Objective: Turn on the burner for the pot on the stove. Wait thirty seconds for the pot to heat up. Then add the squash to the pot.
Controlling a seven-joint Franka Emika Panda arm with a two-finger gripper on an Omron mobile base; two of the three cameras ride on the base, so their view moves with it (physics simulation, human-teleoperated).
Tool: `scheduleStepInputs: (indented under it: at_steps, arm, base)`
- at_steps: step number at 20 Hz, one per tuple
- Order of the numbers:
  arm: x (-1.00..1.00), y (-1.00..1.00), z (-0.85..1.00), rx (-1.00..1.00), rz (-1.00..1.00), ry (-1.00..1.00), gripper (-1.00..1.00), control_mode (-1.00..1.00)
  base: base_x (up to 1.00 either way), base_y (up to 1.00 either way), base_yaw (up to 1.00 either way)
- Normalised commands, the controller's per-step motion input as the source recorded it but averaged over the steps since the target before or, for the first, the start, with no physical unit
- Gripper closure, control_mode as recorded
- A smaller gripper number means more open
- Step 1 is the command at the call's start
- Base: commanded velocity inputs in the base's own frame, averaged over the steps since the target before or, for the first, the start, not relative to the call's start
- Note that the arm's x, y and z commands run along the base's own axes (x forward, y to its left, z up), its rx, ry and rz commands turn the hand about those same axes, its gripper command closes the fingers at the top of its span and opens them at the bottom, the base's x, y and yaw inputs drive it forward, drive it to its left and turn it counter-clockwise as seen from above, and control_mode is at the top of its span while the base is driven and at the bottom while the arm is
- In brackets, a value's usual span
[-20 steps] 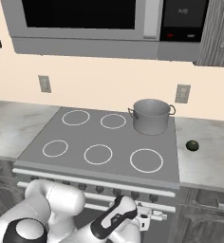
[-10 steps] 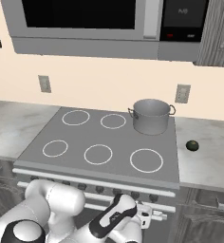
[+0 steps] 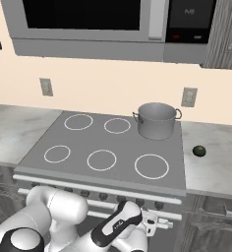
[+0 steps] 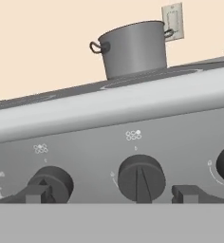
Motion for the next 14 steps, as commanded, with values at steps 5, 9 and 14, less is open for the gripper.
scheduleStepInputs:
  at_steps: [5,9,14]
  arm:
    - [0.09,-0.05,0.0,0.02,0.0,0.0,-1.0,-1.0]
    - [0.07,-0.2,0.0,0.01,0.0,0.0,-1.0,-1.0]
    - [0.06,-0.18,0.0,0.0,0.0,0.0,-1.0,-1.0]
  base:
    - [0.0,0.0,0.0]
    - [0.0,0.0,0.0]
    - [0.0,0.0,0.0]
